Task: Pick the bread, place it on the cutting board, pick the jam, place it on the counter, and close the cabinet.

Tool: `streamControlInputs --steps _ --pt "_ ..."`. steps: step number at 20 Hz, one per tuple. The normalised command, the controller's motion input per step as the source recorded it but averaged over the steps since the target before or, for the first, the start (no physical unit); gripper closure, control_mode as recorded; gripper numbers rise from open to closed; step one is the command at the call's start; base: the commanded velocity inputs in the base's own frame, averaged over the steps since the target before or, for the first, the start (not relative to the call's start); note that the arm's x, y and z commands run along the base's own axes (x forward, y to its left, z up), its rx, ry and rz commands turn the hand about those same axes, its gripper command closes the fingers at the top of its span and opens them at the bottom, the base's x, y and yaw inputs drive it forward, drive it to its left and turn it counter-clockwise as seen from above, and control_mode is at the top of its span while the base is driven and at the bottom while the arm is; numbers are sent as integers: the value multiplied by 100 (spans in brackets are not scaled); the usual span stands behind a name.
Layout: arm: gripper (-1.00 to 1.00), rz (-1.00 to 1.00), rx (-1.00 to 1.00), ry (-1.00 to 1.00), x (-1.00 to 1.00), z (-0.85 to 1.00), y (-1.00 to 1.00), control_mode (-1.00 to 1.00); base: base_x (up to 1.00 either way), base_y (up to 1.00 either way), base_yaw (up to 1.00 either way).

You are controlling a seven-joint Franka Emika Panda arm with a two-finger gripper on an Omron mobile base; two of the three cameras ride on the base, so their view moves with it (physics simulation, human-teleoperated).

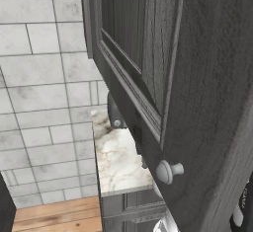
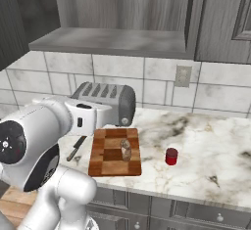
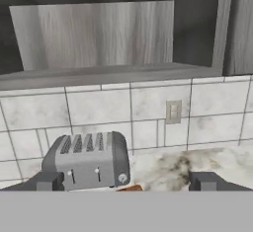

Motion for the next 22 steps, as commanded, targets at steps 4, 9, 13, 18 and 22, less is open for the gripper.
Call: streamControlInputs --steps 4,9,13,18,22 --pt "-100 -2 0 -14 -50 1 15 -100 0 0 0" --pt "-100 -1 0 -11 -66 0 13 -100 0 0 0" --pt "-100 0 0 -5 -71 0 18 -100 0 0 0" --pt "-100 -1 0 -8 -70 0 23 -100 0 0 0" --pt "-100 -1 0 -9 -62 0 29 -100 0 0 0"
